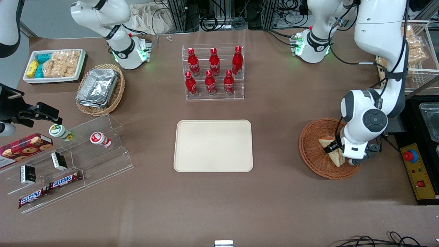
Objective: Place sandwich from basket to tray
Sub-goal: 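Close the left gripper on the sandwich and lift it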
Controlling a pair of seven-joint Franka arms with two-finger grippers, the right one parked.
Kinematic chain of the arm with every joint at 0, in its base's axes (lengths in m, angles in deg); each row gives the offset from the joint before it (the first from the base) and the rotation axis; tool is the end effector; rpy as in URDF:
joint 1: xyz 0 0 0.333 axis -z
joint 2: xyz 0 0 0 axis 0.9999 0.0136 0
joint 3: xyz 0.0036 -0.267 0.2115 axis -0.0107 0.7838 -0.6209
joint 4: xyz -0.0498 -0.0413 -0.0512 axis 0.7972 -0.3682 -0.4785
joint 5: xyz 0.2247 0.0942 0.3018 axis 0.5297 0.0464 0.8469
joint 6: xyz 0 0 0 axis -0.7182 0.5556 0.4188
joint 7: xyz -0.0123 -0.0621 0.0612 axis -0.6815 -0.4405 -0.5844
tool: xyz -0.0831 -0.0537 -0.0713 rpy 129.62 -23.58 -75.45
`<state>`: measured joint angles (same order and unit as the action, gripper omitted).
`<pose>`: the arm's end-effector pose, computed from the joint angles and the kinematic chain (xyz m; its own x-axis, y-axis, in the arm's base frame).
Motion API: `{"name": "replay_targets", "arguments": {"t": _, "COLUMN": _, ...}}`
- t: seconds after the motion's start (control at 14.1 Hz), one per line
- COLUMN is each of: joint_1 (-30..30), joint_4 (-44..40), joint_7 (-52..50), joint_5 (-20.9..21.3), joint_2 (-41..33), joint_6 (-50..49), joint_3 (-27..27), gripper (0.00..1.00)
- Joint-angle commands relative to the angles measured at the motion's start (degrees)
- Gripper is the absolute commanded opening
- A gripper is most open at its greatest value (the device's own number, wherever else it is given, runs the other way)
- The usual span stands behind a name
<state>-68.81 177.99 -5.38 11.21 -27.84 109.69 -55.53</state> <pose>0.5960 -0.0310 0.2516 0.8515 0.5230 0.0383 0.5238 -0.8445 -0.1114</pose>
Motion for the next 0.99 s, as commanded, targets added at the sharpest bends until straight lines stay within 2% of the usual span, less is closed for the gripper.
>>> {"name": "replay_targets", "arguments": {"t": 0.0, "joint_1": 0.2, "joint_4": 0.0, "joint_7": -2.1, "joint_5": -0.4, "joint_2": 0.4, "joint_6": 1.4, "joint_3": 0.0, "gripper": 0.00}}
{"name": "replay_targets", "arguments": {"t": 0.57, "joint_1": 0.7, "joint_4": -3.0, "joint_7": -5.1, "joint_5": -0.4, "joint_2": -1.8, "joint_6": -0.4, "joint_3": 0.2, "gripper": 0.00}}
{"name": "replay_targets", "arguments": {"t": 0.71, "joint_1": 0.7, "joint_4": -6.4, "joint_7": -5.0, "joint_5": -1.8, "joint_2": -2.9, "joint_6": -6.5, "joint_3": 0.2, "gripper": 0.00}}
{"name": "replay_targets", "arguments": {"t": 0.92, "joint_1": 0.6, "joint_4": -18.9, "joint_7": -4.9, "joint_5": -3.0, "joint_2": -2.9, "joint_6": -23.3, "joint_3": 0.2, "gripper": 0.00}}
